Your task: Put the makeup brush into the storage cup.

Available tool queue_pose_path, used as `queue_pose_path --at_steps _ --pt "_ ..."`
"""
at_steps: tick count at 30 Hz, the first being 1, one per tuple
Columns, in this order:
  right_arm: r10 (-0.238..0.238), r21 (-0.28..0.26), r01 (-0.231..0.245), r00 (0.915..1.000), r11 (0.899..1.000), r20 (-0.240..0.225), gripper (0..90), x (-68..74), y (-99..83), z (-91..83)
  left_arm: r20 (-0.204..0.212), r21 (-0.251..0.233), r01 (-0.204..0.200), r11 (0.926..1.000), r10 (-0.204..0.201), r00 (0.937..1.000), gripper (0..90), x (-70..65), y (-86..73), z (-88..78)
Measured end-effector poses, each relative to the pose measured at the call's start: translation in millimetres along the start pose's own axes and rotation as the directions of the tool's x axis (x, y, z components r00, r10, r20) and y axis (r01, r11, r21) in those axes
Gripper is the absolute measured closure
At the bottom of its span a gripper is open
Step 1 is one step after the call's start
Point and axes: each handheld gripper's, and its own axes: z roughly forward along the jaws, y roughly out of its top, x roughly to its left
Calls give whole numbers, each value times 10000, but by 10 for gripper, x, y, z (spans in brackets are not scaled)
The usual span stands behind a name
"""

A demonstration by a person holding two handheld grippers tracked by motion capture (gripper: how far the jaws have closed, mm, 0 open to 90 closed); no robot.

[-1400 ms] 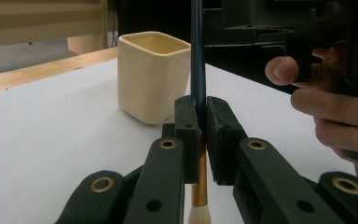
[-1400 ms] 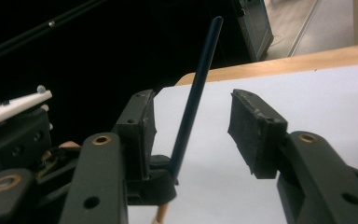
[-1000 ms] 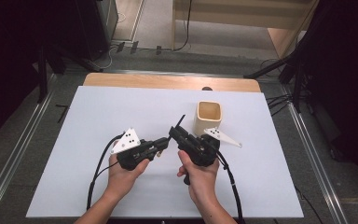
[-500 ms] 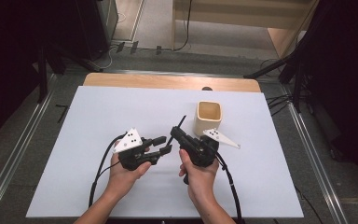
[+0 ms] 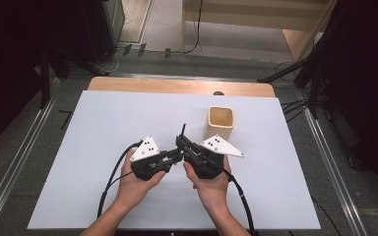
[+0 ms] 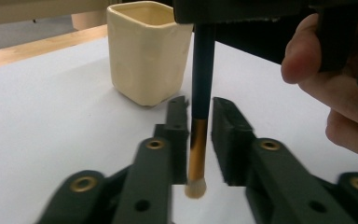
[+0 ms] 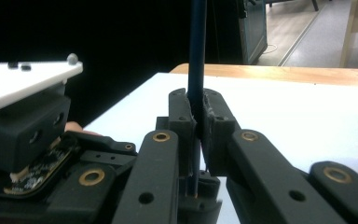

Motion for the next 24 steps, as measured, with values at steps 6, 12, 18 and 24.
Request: queue_pose_path --at_steps 6,12,18,24 --pt "-39 101 39 10000 9999 78 739 33 -27 29 -121 -298 65 9995 -68 9999 845 22 1 -34" --pt "287 400 -286 9996 9988 -25 765 41 -91 92 -79 -439 95 9990 -99 9999 845 16 6 -33" --pt "343 483 -346 9994 9982 74 840 0 -94 83 302 -295 243 9993 -234 9993 671 32 -2 -7" --pt "-384 295 367 9976 9989 577 840 -76 -37 14 297 -62 281 9996 -279 9992 525 95 2 -86"
